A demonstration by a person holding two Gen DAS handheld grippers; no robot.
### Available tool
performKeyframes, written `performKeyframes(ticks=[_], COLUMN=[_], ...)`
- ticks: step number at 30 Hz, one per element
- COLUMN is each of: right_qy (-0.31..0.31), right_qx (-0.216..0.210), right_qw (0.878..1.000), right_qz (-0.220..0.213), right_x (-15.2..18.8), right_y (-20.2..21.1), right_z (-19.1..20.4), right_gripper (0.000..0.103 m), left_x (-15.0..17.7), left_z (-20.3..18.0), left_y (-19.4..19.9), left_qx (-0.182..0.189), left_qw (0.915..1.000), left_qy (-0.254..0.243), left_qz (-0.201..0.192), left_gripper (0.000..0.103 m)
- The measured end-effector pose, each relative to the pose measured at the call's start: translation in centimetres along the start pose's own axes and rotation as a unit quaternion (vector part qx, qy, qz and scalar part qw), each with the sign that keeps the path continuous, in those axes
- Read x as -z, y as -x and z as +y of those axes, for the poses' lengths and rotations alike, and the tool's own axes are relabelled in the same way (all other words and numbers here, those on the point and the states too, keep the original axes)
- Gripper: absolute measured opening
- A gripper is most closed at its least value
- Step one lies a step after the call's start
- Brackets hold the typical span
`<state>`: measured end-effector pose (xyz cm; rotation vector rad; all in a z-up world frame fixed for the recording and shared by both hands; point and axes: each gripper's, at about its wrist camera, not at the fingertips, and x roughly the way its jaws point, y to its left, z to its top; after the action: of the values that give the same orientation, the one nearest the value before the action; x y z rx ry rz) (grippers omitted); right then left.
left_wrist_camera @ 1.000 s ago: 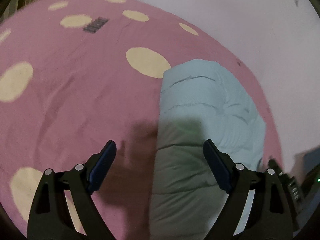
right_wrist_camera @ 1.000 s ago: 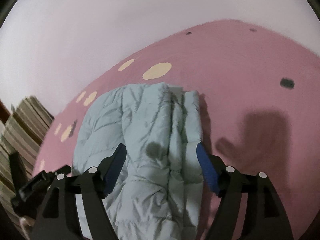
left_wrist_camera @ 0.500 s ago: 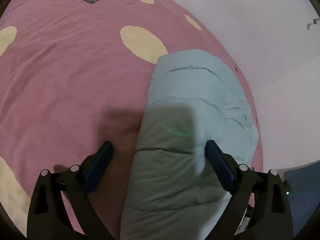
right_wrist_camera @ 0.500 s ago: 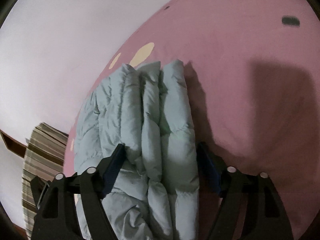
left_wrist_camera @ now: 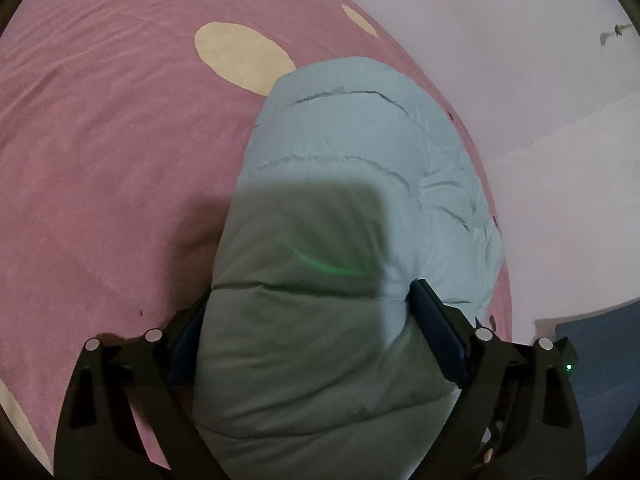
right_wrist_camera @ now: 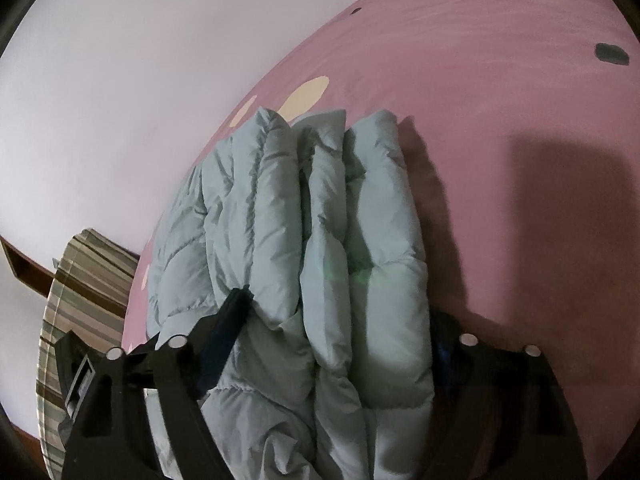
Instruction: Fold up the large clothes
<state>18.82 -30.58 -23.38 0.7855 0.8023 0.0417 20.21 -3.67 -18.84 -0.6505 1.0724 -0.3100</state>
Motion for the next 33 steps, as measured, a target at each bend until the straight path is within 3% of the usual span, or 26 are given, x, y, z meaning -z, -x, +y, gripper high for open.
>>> performKeyframes(ticks=[7, 13, 22, 33], right_qy=[-0.005, -0.005, 0.012, 0.063], right_qx=[-0.021, -0.029, -0.028, -0.03], right_qw=[1.0, 0.999, 1.0, 0.997], right_qz=[0.016, 0.014, 0.001, -0.018], right_x=[0.0, 0.2, 0.5, 2.3], right_y=[-0.8, -0.9, -0.2, 1.2], right_z=[0.0, 0.0, 0.4, 3.0], right_gripper=[0.046, 0.036, 0.027, 0.024], left_x=[0.1, 0.2, 0.1, 0.2], left_z=[-0.4, -1.2, -2.5, -2.2], left_y=[-0.2, -0.2, 0.4, 3.6], left_qx=[-0.016, -0.026, -0.033, -0.029], left_qw=[0.9998, 0.9991, 0.9972, 0.9953], left_qy=[-0.012, -0.033, -0.065, -0.081], left_qz=[0.0, 0.0, -0.018, -0.045], left_gripper=[0.079, 0.064, 0.044, 0.036])
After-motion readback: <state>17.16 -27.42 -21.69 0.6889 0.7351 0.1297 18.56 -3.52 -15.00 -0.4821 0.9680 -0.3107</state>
